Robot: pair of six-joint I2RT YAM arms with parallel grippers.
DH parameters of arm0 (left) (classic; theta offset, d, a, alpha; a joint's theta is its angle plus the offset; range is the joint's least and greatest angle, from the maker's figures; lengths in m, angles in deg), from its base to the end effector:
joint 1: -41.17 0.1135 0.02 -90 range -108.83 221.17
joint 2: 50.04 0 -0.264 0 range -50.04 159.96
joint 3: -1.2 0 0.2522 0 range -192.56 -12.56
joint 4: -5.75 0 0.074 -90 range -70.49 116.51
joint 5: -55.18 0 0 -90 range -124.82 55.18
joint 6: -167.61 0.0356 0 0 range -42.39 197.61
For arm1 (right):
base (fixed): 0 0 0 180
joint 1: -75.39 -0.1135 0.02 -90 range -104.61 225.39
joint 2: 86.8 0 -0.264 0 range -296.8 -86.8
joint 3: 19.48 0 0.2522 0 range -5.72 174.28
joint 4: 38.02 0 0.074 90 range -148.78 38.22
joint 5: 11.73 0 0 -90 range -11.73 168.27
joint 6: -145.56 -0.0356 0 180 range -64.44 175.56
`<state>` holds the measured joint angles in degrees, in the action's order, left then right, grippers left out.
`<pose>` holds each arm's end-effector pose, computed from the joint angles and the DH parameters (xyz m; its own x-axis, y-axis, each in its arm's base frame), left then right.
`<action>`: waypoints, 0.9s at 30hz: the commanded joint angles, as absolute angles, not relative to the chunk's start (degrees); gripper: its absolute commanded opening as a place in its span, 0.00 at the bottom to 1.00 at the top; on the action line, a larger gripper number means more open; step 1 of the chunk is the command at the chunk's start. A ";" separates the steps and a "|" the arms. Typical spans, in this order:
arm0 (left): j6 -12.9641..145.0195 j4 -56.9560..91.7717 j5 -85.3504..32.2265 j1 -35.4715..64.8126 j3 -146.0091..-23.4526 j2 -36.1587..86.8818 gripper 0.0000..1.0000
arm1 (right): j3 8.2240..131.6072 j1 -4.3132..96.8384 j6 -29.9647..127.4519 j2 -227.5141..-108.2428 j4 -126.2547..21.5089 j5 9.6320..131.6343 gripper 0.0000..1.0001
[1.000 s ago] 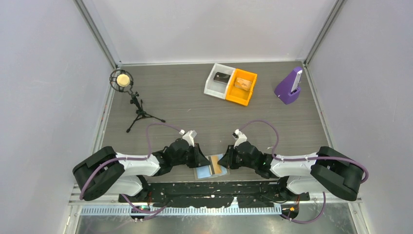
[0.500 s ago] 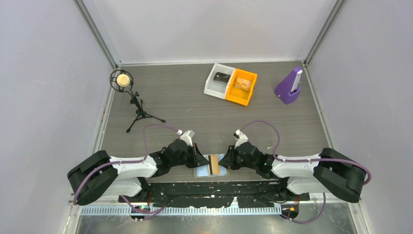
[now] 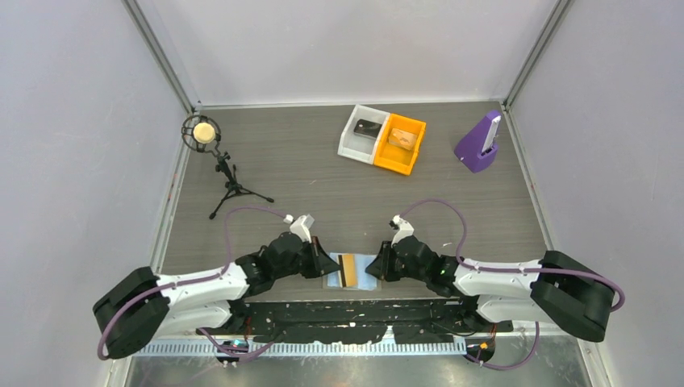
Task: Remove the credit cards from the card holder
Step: Remove the credit card from the card holder.
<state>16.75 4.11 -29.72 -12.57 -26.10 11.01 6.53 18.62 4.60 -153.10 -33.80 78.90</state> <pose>0.1126 -0.1588 0.1462 -0.8935 -0.2528 -0.3712 0.1382 0.6317 -0.7628 0.1071 0.1628 0.1276 -0.8491 0.1212 -0.5141 -0.2732 0.7324 0.6237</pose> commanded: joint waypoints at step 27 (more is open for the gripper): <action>3.28 37.47 -47.82 -12.71 -32.77 -30.57 0.00 | 10.08 3.53 75.27 -129.99 -23.24 94.48 0.38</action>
<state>10.26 33.42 -41.43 -12.57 -31.61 -26.08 11.69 6.31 59.98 -128.49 -33.41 92.69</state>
